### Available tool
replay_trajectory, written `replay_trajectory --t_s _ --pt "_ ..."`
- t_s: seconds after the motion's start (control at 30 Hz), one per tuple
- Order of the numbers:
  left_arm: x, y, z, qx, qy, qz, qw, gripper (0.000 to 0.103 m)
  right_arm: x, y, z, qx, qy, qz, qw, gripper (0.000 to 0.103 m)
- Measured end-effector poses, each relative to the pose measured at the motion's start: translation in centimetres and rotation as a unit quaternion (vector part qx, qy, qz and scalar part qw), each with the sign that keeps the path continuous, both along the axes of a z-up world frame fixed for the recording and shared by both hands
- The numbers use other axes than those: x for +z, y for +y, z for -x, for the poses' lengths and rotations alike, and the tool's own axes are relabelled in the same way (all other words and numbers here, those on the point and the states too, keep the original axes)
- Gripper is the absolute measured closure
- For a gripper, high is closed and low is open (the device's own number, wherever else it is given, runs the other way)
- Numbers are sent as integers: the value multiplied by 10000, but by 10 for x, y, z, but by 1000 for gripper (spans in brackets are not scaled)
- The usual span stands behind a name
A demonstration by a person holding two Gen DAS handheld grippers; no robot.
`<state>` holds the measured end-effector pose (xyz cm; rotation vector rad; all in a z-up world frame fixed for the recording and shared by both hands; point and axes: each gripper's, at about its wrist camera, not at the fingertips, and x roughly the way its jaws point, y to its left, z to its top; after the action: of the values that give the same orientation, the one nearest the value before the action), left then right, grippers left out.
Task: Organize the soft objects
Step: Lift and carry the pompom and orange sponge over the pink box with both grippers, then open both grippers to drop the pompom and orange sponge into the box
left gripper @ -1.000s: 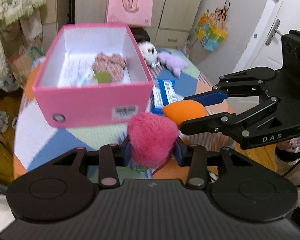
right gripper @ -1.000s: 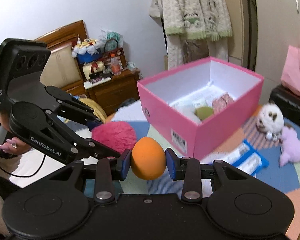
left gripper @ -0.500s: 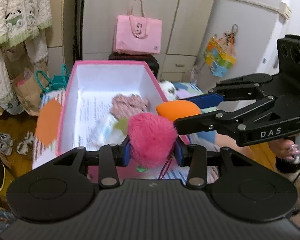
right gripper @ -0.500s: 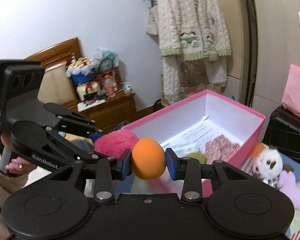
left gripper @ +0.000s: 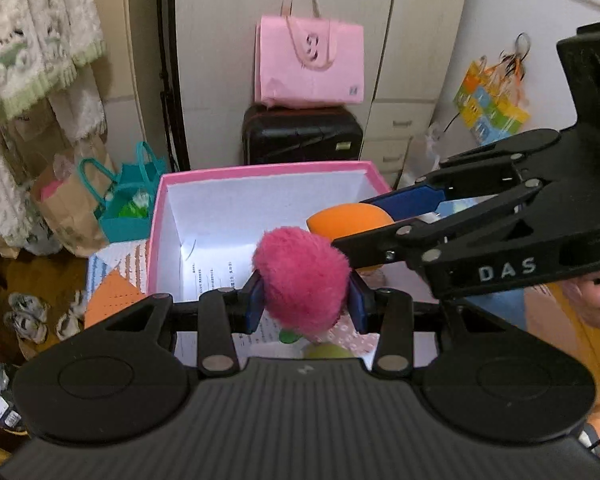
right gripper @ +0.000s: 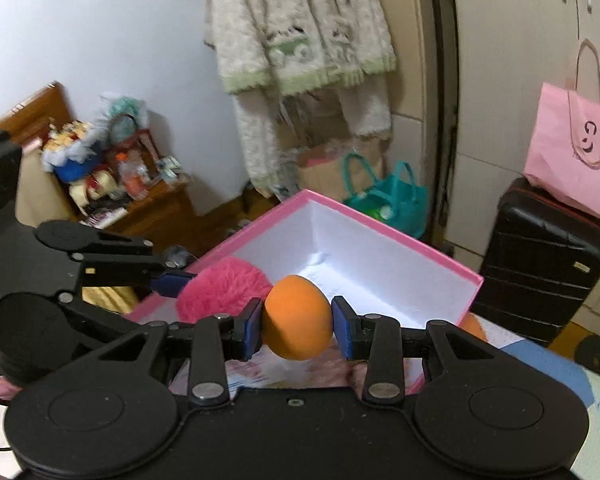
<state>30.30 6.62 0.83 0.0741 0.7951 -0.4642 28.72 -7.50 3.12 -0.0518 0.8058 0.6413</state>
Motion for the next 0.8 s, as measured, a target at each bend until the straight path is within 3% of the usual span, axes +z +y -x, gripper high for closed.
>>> replay_trajectory --t_s 0.33,0.5,0.57,0.67,0.8 --pt "-32 -7 -56 255 683 -53 9973 63 -42 -5 -65 -418 750 -71 9963 60" --pt "-40 -10 -66 291 716 -134 9969 60 -51 -1 -75 -547 793 88 9953 57" --pt "-39 -9 -66 317 718 -162 9968 52 -52 -1 -78 -600 809 114 9948 51" --pt "-33 -8 -58 298 557 -290 9976 47 -50 -6 -76 -561 817 -32 9951 42" --pt "-15 -4 -33 182 481 -366 9980 40 -43 -20 -58 -465 768 -193 9958 41"
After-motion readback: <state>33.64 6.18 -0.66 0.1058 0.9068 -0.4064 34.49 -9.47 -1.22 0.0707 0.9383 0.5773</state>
